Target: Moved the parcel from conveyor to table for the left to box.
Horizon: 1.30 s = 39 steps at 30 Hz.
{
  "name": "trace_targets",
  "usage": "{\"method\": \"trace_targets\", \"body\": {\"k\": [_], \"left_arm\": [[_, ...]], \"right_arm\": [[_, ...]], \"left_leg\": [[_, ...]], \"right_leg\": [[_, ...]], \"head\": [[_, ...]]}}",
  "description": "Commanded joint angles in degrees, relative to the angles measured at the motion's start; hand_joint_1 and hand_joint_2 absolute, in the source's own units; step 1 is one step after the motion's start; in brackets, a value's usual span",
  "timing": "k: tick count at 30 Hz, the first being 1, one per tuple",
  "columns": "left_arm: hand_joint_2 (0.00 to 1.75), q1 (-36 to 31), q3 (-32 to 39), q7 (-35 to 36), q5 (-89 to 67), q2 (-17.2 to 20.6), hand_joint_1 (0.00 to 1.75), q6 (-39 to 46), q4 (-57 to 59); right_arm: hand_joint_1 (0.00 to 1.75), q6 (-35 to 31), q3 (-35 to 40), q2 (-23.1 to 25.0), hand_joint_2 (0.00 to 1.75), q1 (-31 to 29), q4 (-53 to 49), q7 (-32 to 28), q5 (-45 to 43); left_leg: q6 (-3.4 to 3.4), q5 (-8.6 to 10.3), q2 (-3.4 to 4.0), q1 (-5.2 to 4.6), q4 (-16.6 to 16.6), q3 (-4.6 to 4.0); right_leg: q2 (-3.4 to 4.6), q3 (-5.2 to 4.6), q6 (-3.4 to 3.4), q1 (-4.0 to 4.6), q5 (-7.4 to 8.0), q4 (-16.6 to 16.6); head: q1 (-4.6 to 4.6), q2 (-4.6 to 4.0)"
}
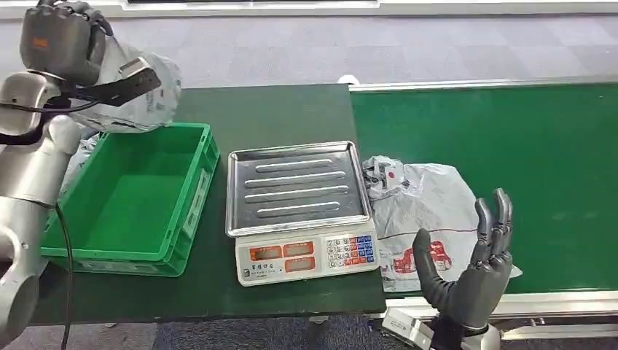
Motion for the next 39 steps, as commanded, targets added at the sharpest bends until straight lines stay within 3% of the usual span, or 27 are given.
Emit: {"method": "trace_targets", "body": {"k": [1, 6, 7, 8, 10, 11, 15, 19, 27, 28, 30, 31, 32, 33, 39], "left_arm": [[1.75, 3.5, 8.4, -3.6, 0.7, 4.4, 1.75, -1.7, -3.9], [1.75, 21.2, 11.3, -5.3, 7.5, 4.4, 1.75, -8.2, -22.5], [1.75, 30.4, 12.2, -7.1, 10.8, 3.7, 1.75, -8.2, -30.7], [1.75, 35.6, 12.0, -7.0, 11.1, 3.5, 1.75, -7.8, -35.3], [1.75, 43.4, 11.1, -7.8, 11.7, 2.9, 1.75, -5.8, -43.4], [1.75, 45.9, 10.6, -7.6, 11.8, 2.7, 1.75, -5.3, -46.5], [1.75, 49.0, 9.5, -6.5, 10.8, 2.8, 1.75, -4.4, -51.9], [1.75, 49.1, 8.5, -6.5, 11.4, 2.5, 1.75, -4.8, -57.9], [1.75, 48.3, 8.7, -6.0, 11.6, 2.6, 1.75, -5.8, -58.1], [1.75, 47.7, 7.9, -3.8, 13.6, 3.7, 1.75, -13.3, -57.0], [1.75, 47.7, 8.3, -1.8, 12.6, 2.7, 1.69, -18.2, -53.3], [1.75, 48.1, 8.4, -1.6, 8.7, 1.1, 0.00, -15.0, -51.9], [0.00, 48.5, 8.7, -1.0, 8.4, -0.7, 0.00, -14.9, -50.3], [0.00, 49.7, 9.5, -0.6, 8.9, -2.4, 0.00, -13.5, -50.1], [0.00, 50.6, 11.7, 1.2, 13.1, -3.2, 0.00, -11.5, -51.6]], "right_arm": [[0.00, 0.0, -0.9, 1.3, 1.75, -1.3, -0.2, -0.4, -0.8], [0.00, 0.0, -0.8, 0.5, 1.75, -0.7, -0.8, 0.8, -0.9], [0.00, 0.0, -0.6, -0.3, 1.75, -1.0, -0.4, 1.4, -1.3], [0.00, 0.0, -0.5, -0.6, 1.75, -1.3, -0.1, 1.7, -1.3], [0.00, 0.0, 0.2, -1.4, 1.75, -2.0, 0.4, 2.1, -1.3], [0.00, 0.0, 0.2, -1.4, 1.75, -2.2, 0.4, 2.2, -1.4], [0.00, 0.0, 0.7, -1.5, 1.75, -2.5, 0.4, 2.1, -1.6], [0.00, 0.0, 1.0, -1.5, 1.75, -3.1, 1.2, 1.6, -2.5], [0.00, 0.0, 0.8, -1.5, 1.75, -3.0, 1.3, 1.2, -2.8], [0.00, 0.0, 0.5, -1.6, 1.75, -2.8, 1.3, 1.0, -3.1], [0.00, 0.0, 0.2, -1.8, 1.75, -2.8, 1.5, 0.9, -3.7], [0.00, 0.0, 0.2, -2.0, 1.75, -2.7, 1.4, 1.0, -3.7], [0.00, 0.0, 0.3, -2.1, 1.75, -2.7, 1.1, 1.4, -3.3], [0.00, 0.0, 0.7, -2.3, 1.75, -2.6, 0.8, 1.6, -2.9], [0.00, 0.0, 0.8, -1.7, 1.75, -3.2, 1.2, 2.7, -1.7]], "left_leg": [[0.04, 0.01, 0.04, 0.04, -0.1, 0.03], [0.03, 0.00, 0.07, -0.02, -0.1, 0.04], [0.05, 0.01, 0.17, -0.08, -0.3, 0.28], [0.06, 0.03, 0.13, -0.08, -0.3, 0.32], [0.06, 0.02, 0.36, -0.23, -0.7, 0.71], [0.03, -0.14, 0.20, -0.22, -0.3, 0.37], [0.03, -0.28, 0.48, -0.08, -0.2, 0.36], [-0.01, -0.32, 0.19, -0.09, -0.1, 0.16], [-0.03, -0.29, 0.13, -0.08, -0.1, 0.12], [-0.02, -0.27, 0.11, -0.05, -0.1, 0.17], [-0.03, -0.27, 0.10, -0.02, -0.1, 0.16], [-0.05, -0.27, 0.09, -0.04, -0.1, 0.16], [-0.03, -0.24, 0.04, -0.02, -0.2, 0.22], [-0.01, -0.21, 0.02, -0.05, -0.3, 0.31], [-0.02, -0.29, 0.15, -0.05, -0.2, 0.27]], "right_leg": [[0.07, 0.05, -0.02, 0.05, 0.05, -0.1], [0.09, 0.05, -0.01, -0.02, 0.03, -0.1], [0.20, 0.20, 0.00, -0.08, 0.05, -0.2], [0.17, 0.26, -0.01, -0.08, 0.06, -0.3], [0.41, 0.55, 0.02, -0.23, 0.12, -0.6], [0.23, 0.25, -0.02, -0.23, -0.03, -0.2], [0.53, 0.19, -0.04, -0.12, -0.09, -0.3], [0.24, 0.09, 0.02, -0.10, -0.21, -0.1], [0.15, 0.09, 0.01, -0.08, -0.18, -0.1], [0.14, 0.16, -0.01, -0.05, -0.15, -0.2], [0.13, 0.15, 0.00, -0.02, -0.15, -0.2], [0.10, 0.14, 0.00, -0.04, -0.18, -0.1], [0.07, 0.22, -0.01, -0.01, -0.16, -0.2], [0.05, 0.32, 0.00, -0.04, -0.13, -0.3], [0.18, 0.24, 0.01, -0.04, -0.17, -0.2]], "head": [[0.00, 0.00], [0.00, 0.00], [0.00, 0.00], [0.02, 0.00], [0.04, 0.00], [0.00, 0.00], [0.04, 0.00], [0.04, 0.00], [0.04, 0.00], [0.04, 0.00], [0.07, 0.00], [0.04, 0.00], [0.07, 0.00], [0.04, 0.00], [0.07, 0.00]]}}
